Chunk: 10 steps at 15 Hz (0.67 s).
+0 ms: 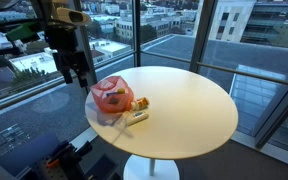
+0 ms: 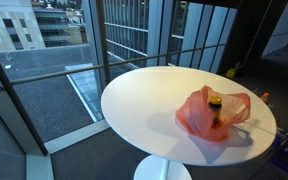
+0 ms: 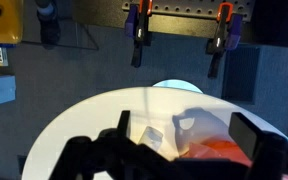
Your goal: Put the white bottle into the carrier bag
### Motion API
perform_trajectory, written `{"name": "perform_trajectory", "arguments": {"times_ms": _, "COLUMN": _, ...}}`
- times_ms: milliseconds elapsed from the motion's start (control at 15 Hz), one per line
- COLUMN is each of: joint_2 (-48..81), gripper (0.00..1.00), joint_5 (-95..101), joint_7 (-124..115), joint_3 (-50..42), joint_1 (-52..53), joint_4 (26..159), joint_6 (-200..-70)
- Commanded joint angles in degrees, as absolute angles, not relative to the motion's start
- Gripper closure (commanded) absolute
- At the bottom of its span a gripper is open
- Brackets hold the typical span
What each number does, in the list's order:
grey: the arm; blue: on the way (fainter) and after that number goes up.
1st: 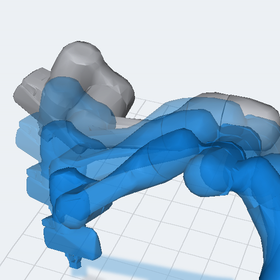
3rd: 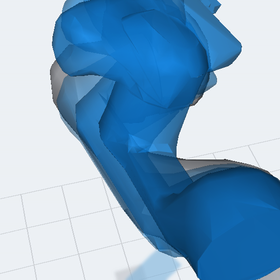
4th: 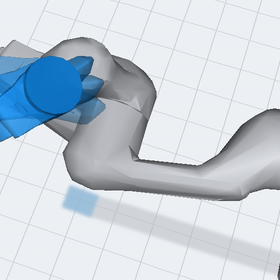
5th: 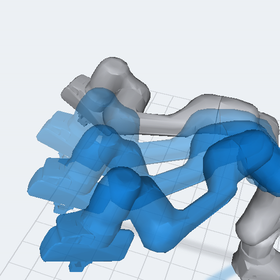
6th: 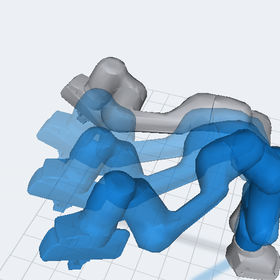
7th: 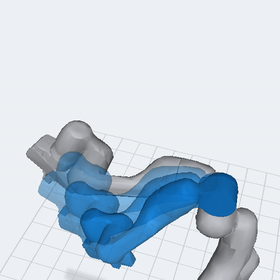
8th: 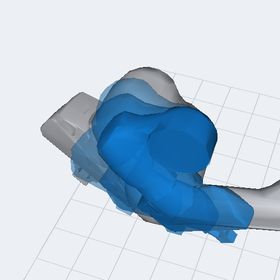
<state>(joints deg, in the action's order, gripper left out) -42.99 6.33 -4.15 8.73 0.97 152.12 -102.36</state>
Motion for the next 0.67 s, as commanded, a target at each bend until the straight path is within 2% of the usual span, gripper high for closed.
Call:
{"name": "perform_trajectory", "arguments": {"times_ms": 0, "joint_2": -42.8, "gripper": 0.0, "joint_5": 6.9, "joint_7": -4.8, "joint_3": 7.8, "joint_1": 2.0, "joint_4": 152.0, "joint_6": -102.2}}
{"name": "perform_trajectory", "arguments": {"times_ms": 600, "joint_2": -41.1, "gripper": 0.0, "joint_5": 7.0, "joint_7": -5.7, "joint_3": 7.9, "joint_1": 1.5, "joint_4": 150.4, "joint_6": -102.4}}
